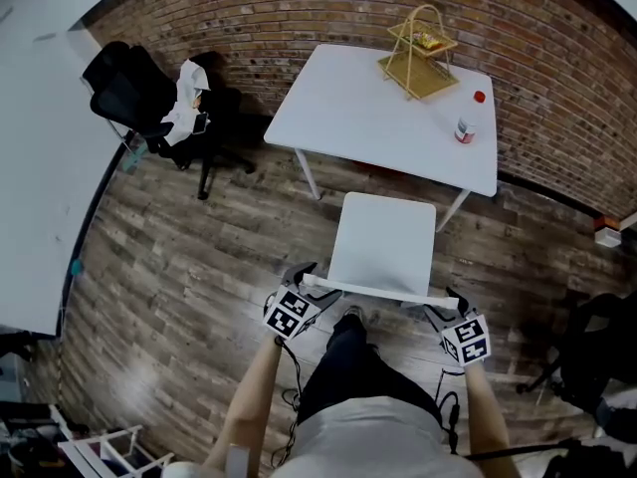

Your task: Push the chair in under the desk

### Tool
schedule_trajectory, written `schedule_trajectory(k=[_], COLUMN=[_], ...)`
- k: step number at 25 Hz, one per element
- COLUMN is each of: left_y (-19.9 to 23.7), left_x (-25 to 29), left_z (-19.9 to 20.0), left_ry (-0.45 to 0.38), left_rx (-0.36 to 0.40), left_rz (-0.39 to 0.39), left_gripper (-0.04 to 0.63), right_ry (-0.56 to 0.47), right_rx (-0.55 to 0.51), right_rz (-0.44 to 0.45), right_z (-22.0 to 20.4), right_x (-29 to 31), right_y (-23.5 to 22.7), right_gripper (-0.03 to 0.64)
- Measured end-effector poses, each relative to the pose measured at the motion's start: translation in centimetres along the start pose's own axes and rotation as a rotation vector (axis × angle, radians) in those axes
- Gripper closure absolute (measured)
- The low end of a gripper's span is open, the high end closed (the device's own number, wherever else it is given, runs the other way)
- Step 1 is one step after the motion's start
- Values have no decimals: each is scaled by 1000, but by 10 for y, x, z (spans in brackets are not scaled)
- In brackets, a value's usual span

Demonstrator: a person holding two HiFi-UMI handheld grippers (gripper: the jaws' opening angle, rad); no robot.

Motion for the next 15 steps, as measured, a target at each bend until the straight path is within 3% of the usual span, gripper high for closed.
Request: schedule_trajectory(k=[15], left_y=[61], left_x=[26], left_z=[34], left_ry=[-11], left_rx=[20], left_rz=[-14], left_gripper=[229], right_ry=[-5], right_rx=[12], right_rz=[-19], right_z=[46], right_x=[39], right_y=[-30], right_gripper=[331])
Point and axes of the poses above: the fingertips, and each gripper's own axes: x forward along the fingers, y to its left, z out of its top, the point moved 9 cm from there along -x, backward along the fingers, and after that the axes turned 8 degrees about y, right-handed, at the moved point
